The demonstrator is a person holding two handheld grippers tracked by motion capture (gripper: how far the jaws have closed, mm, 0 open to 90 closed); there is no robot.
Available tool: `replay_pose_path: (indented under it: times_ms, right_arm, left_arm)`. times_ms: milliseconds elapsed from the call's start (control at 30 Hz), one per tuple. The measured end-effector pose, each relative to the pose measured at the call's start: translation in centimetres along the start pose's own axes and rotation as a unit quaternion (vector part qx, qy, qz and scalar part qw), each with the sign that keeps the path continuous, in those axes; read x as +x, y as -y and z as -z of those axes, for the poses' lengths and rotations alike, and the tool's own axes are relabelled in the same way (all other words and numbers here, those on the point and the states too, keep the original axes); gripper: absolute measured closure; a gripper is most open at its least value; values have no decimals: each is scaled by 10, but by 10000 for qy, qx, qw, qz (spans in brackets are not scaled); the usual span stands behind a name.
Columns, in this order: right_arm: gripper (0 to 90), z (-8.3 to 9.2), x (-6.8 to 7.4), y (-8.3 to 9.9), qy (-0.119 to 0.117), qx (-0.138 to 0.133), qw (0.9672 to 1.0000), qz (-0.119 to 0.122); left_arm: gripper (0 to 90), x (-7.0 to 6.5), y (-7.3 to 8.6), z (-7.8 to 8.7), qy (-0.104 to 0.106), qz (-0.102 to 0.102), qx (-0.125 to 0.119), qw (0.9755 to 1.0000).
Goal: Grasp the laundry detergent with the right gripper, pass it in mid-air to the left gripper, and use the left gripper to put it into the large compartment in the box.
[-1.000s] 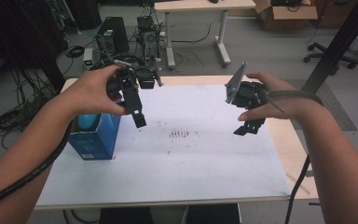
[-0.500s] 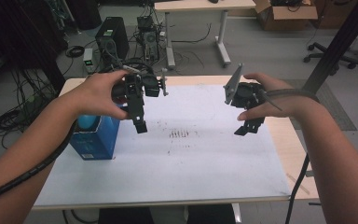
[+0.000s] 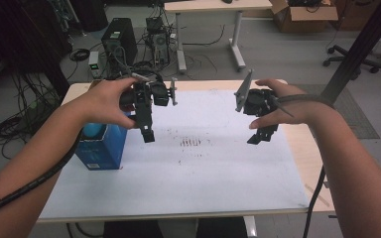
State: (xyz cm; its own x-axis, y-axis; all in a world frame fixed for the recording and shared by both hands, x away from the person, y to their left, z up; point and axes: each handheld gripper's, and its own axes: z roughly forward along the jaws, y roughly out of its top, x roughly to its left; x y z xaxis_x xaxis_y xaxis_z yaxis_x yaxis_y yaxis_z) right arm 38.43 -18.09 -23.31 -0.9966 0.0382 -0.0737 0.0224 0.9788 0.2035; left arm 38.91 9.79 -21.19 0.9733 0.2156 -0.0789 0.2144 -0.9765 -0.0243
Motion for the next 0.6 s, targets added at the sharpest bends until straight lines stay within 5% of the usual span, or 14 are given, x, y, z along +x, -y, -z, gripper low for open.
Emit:
replay_pose_path:
  times_ms: [600]
  right_arm:
    - [38,3,0,-1,42,-27,10000,-37]
  left_arm:
    - [2,-1,5,6,-105,95,-123,9998]
